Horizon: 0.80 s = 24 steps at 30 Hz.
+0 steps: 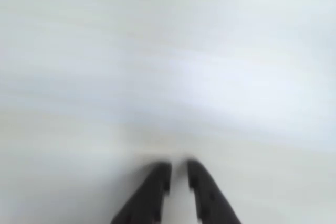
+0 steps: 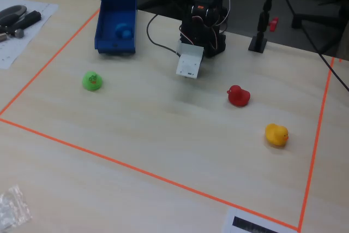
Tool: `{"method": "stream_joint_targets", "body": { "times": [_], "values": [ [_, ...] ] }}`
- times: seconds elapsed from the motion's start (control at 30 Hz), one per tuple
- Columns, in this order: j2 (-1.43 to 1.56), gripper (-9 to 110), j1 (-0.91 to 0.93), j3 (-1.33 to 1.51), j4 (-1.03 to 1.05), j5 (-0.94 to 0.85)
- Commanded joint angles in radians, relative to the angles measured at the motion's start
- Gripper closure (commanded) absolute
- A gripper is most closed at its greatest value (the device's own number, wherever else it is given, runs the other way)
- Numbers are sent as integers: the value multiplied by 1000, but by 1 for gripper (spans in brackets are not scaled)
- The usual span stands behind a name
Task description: Grasp blue duck and put it into box.
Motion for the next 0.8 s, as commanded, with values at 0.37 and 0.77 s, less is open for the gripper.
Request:
{"method": "stream_joint_targets", "body": {
  "times": [0.37,0.77],
  "values": [
    [167,101,-64,14,198,67],
    [267,101,-55,14,249,80]
  ]
}}
